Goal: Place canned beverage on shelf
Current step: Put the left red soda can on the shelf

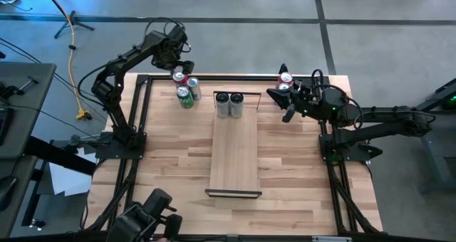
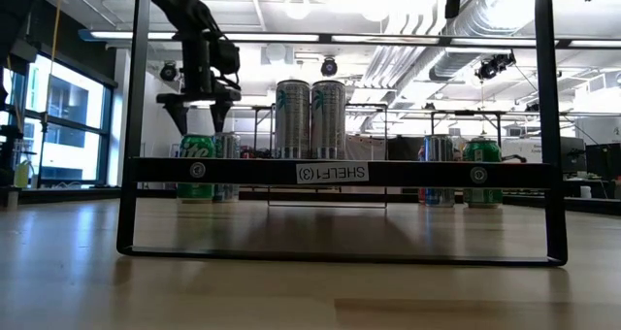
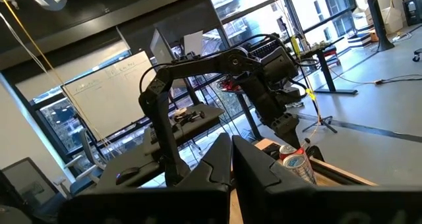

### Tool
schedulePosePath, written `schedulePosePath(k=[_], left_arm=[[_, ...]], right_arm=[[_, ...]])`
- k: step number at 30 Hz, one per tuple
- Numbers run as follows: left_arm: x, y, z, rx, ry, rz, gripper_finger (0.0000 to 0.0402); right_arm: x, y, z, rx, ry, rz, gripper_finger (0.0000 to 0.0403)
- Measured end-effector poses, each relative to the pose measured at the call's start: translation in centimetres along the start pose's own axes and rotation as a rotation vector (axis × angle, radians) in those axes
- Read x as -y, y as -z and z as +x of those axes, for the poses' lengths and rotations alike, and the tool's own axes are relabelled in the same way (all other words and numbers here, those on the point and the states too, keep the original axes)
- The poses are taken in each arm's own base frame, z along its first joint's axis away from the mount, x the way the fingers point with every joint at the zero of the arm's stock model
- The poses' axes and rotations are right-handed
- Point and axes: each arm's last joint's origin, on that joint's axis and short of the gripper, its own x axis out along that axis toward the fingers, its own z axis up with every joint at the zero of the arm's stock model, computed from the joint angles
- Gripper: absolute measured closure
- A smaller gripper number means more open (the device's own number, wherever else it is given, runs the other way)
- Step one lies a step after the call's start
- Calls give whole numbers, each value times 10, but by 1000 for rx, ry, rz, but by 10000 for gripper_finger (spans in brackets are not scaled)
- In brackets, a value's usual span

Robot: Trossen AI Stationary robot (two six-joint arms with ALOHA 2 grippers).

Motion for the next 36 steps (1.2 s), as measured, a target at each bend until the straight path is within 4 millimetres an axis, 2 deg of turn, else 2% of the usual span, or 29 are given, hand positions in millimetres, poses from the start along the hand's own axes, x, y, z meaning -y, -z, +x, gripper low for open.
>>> schedulePosePath(k=[9, 21, 29, 36], left_arm=[[6, -5, 30, -101, 31, 2, 24], [6, -7, 35, -98, -3, 4, 24], [3, -8, 52, -166, -2, -16, 25], [6, -9, 52, -150, 1, -11, 25]], right_arm=[[1, 3, 0, -26, 11, -7, 402], [2, 4, 0, -38, 16, -11, 402], [2, 4, 0, -38, 16, -12, 402], [2, 4, 0, -38, 16, -13, 402]])
